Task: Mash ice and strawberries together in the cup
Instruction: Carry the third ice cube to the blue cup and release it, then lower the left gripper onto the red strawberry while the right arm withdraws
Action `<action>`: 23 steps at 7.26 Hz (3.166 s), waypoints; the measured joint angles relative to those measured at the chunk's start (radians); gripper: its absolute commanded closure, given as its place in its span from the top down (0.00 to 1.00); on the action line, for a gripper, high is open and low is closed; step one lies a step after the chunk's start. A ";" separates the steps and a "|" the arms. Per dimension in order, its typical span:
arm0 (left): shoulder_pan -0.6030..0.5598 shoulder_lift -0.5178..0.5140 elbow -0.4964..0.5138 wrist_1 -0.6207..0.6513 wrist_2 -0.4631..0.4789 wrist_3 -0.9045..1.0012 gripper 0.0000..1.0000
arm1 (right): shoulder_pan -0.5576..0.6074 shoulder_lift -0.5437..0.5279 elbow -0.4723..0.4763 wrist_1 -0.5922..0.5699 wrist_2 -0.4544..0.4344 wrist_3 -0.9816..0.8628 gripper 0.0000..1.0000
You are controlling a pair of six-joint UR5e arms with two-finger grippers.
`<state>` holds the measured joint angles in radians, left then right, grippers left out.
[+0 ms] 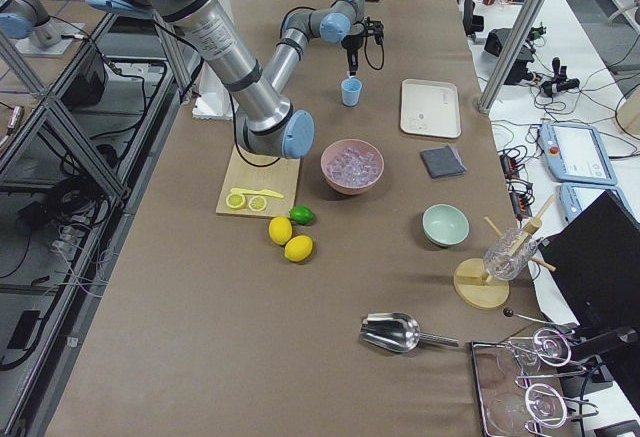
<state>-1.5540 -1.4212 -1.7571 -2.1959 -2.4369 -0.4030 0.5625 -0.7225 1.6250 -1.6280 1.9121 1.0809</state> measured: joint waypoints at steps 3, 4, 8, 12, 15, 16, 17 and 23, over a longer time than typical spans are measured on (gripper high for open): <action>-0.001 0.020 -0.020 -0.004 -0.015 0.001 0.99 | -0.029 0.007 -0.103 0.141 -0.037 0.020 0.29; -0.003 0.029 -0.026 -0.004 -0.016 0.001 0.99 | -0.031 0.005 -0.108 0.150 -0.039 0.019 0.90; -0.005 0.060 -0.027 0.000 -0.015 -0.013 0.99 | -0.028 -0.073 -0.008 0.138 -0.058 0.008 0.99; 0.112 0.016 0.003 0.010 -0.009 -0.077 0.99 | 0.142 -0.233 0.174 0.022 0.058 -0.118 0.99; 0.317 -0.052 0.035 0.002 0.036 -0.224 0.98 | 0.357 -0.397 0.206 0.017 0.215 -0.406 0.99; 0.409 -0.098 0.049 0.001 0.097 -0.279 0.99 | 0.424 -0.439 0.206 0.018 0.275 -0.485 0.99; 0.506 -0.155 0.075 0.000 0.173 -0.323 0.98 | 0.486 -0.480 0.206 0.018 0.326 -0.561 0.99; 0.727 -0.345 0.199 0.007 0.352 -0.378 0.88 | 0.722 -0.592 0.109 0.009 0.394 -0.892 1.00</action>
<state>-0.8269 -1.7660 -1.5586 -2.1891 -2.0848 -0.7809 1.2840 -1.3145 1.7335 -1.6189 2.3058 0.1890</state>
